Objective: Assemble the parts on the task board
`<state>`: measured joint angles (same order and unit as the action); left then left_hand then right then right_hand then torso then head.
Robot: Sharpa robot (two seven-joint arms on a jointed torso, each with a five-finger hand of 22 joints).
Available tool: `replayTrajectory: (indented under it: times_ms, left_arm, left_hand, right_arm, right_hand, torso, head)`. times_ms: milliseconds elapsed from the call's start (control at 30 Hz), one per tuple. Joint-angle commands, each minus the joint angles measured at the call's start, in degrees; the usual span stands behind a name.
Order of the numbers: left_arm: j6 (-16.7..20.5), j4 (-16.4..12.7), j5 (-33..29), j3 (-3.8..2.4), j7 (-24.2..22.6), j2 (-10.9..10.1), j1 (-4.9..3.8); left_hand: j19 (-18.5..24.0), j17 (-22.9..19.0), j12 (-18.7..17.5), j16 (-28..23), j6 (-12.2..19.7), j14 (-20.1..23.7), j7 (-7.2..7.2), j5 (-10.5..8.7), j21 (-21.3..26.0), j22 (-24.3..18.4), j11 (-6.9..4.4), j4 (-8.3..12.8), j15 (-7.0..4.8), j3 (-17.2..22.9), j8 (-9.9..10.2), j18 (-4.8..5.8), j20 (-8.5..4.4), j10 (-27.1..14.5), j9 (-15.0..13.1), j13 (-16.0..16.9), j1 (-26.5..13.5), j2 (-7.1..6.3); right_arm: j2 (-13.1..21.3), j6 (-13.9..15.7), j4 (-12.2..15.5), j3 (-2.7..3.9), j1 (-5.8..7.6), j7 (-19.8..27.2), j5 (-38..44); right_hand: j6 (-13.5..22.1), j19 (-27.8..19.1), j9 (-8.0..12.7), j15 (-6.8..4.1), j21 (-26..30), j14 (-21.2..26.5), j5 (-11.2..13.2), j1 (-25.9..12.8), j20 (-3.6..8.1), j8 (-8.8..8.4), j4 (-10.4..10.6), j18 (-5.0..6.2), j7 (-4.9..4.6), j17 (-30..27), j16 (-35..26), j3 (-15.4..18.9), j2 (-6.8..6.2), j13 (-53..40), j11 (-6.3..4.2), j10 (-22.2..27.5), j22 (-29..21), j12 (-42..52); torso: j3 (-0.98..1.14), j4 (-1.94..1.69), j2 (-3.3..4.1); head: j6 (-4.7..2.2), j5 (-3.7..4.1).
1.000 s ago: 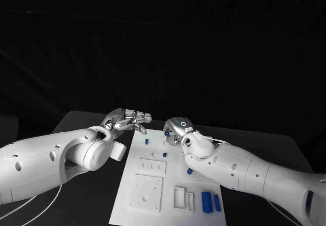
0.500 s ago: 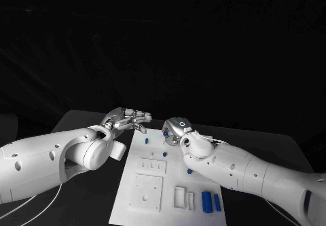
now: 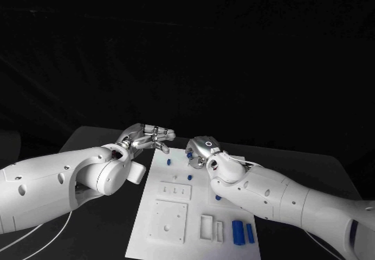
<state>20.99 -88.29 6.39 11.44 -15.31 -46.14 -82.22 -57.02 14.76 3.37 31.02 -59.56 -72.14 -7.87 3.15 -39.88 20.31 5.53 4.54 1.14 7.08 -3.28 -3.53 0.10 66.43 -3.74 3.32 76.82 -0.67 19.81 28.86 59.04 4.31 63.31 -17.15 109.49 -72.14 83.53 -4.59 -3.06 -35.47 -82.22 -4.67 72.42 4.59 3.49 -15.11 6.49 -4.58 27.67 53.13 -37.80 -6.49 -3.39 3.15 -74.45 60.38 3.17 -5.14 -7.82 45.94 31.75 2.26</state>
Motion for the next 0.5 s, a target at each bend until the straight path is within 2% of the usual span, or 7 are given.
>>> replayTrajectory:
  times_ms: [33, 267, 500]
  left_arm:
    - [-0.77, -0.04, 0.32, -0.06, -0.15, 0.05, -0.17]
    - [-0.78, 0.05, 0.34, -0.06, -0.12, 0.04, -0.24]
    - [-0.79, 0.05, 0.35, -0.06, -0.08, -0.02, -0.29]
  left_hand:
    - [0.23, -0.09, 0.05, -0.24, 0.35, -0.06, 0.03, 0.37, -0.10, -0.06, 0.17, -0.04, 0.13, -0.31, -0.31, -1.10, 0.15, -0.40, -0.05, 0.10, -0.42, 0.13]
    - [0.23, -0.09, 0.05, -0.24, 0.35, -0.06, 0.03, 0.37, -0.10, -0.06, 0.17, -0.04, 0.13, -0.31, -0.31, -1.10, 0.15, -0.40, -0.05, 0.10, -0.42, 0.13]
    - [0.26, -0.10, 0.05, -0.26, 0.43, -0.07, 0.01, 0.38, -0.26, -0.35, 0.18, -0.04, 0.13, -0.34, -0.32, -1.11, 0.15, -0.41, -0.06, 0.10, -0.31, 0.09]
  right_arm:
    - [0.14, -1.40, -0.16, 0.00, -0.13, 0.32, 0.36]
    - [0.06, -1.57, -0.40, -0.01, -0.18, 0.11, 0.39]
    - [-0.05, -0.66, -0.69, -0.01, -0.23, -1.63, 1.06]
  right_hand:
    - [-0.42, 0.23, -0.05, -0.20, 0.38, -0.03, -0.20, 0.06, -0.02, 0.18, 0.01, 0.57, -0.13, -0.06, 0.07, -0.05, 0.54, -0.07, -1.14, -1.39, 0.09, 0.17]
    - [-0.37, 0.28, -0.05, -0.20, 0.73, 0.01, -0.30, 0.04, -0.02, 0.18, -0.02, 0.58, -0.14, -0.08, 0.02, -0.05, 0.60, -0.07, -1.11, -1.33, 0.35, 0.17]
    - [-0.35, 0.41, -0.05, -0.23, 1.22, 0.00, -0.35, 0.02, 0.01, 0.19, -0.01, 0.62, -0.14, -0.12, -0.06, -0.32, 0.49, -0.07, -1.10, -1.31, 0.81, 0.17]
  torso:
    - [-0.01, 0.09, 0.06]
    - [-0.01, -0.09, 0.11]
    - [-0.04, -0.02, 0.16]
  head:
    - [0.08, -0.09]
    - [0.09, 0.01]
    - [0.04, -0.06]
